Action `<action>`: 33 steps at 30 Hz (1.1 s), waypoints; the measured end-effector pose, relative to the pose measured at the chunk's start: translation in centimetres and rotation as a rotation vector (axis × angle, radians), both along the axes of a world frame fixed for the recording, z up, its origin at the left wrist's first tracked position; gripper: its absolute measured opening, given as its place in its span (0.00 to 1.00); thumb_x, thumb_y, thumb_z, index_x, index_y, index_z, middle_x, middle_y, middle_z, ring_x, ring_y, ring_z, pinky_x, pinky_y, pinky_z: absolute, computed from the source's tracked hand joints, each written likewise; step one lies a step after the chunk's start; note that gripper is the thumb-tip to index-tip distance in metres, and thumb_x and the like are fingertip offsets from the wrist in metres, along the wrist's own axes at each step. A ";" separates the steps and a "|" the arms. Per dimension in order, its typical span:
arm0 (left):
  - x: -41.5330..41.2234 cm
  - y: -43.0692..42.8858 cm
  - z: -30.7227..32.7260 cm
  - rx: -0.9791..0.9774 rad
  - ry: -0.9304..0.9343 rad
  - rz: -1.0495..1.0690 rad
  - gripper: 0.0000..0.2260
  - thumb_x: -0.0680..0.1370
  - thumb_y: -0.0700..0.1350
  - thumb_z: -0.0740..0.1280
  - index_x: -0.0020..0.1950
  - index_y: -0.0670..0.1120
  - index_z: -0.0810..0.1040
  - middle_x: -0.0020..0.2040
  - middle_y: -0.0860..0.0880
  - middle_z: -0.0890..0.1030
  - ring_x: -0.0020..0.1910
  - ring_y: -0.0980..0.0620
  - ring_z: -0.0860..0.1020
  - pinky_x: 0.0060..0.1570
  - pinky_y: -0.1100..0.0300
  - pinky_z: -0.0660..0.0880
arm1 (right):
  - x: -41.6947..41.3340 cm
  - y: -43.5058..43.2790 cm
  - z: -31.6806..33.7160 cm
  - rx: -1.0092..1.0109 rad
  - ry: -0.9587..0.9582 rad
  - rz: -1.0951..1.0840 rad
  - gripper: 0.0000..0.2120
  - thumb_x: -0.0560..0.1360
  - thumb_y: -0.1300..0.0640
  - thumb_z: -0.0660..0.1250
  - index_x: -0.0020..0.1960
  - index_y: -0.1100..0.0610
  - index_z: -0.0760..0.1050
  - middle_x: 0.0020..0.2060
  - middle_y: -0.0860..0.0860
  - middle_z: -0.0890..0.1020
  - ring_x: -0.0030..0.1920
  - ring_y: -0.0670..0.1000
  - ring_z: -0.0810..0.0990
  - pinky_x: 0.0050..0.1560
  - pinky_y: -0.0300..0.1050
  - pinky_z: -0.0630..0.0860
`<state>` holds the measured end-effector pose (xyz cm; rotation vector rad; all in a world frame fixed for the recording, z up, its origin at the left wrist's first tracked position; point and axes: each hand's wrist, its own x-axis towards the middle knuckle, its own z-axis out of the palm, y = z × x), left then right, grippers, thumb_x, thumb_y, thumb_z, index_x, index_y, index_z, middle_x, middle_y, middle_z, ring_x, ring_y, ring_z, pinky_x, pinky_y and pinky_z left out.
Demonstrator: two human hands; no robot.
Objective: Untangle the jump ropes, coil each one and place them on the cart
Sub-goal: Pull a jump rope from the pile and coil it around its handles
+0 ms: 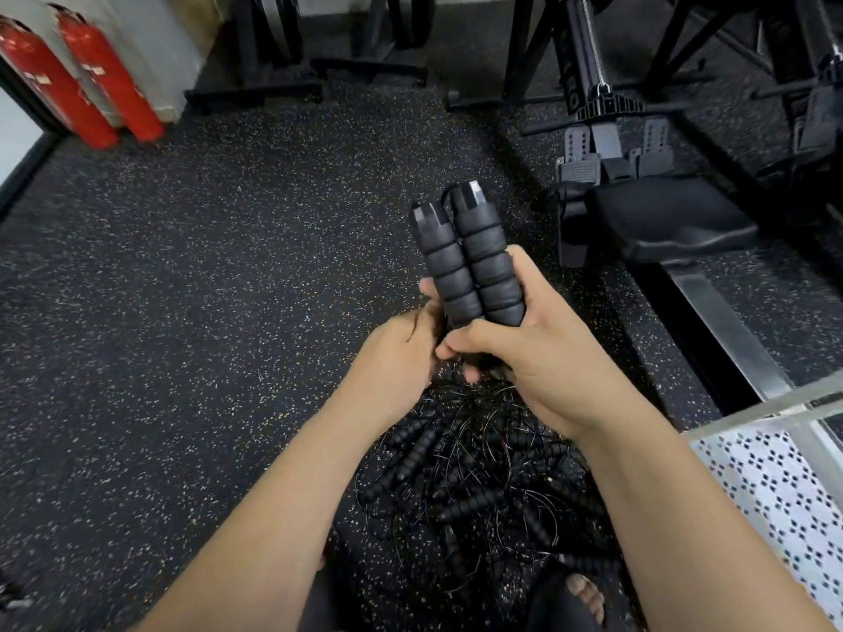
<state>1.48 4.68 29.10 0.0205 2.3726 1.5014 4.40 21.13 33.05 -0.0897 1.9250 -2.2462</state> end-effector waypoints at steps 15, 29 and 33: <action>0.2 -3.2 3.2 0.026 0.007 -0.217 0.15 0.83 0.53 0.71 0.45 0.43 0.83 0.25 0.58 0.67 0.25 0.57 0.62 0.33 0.59 0.62 | -1.6 3.5 -2.9 0.707 -0.014 -0.105 0.37 0.74 0.66 0.74 0.73 0.41 0.63 0.53 0.49 0.85 0.36 0.50 0.82 0.41 0.53 0.82; -1.0 -5.1 2.5 0.266 -0.055 -0.189 0.12 0.77 0.48 0.78 0.40 0.44 0.81 0.29 0.55 0.74 0.27 0.58 0.67 0.29 0.67 0.66 | 1.4 1.6 1.7 0.498 -0.158 0.783 0.23 0.74 0.76 0.73 0.60 0.53 0.78 0.48 0.49 0.87 0.41 0.45 0.83 0.35 0.43 0.77; -1.0 -4.4 2.4 0.291 -0.093 -0.035 0.13 0.84 0.35 0.65 0.41 0.44 0.79 0.33 0.50 0.81 0.35 0.53 0.78 0.37 0.59 0.79 | 1.3 2.3 2.5 0.247 -0.108 0.548 0.27 0.74 0.79 0.73 0.69 0.62 0.75 0.54 0.60 0.87 0.42 0.51 0.82 0.33 0.45 0.76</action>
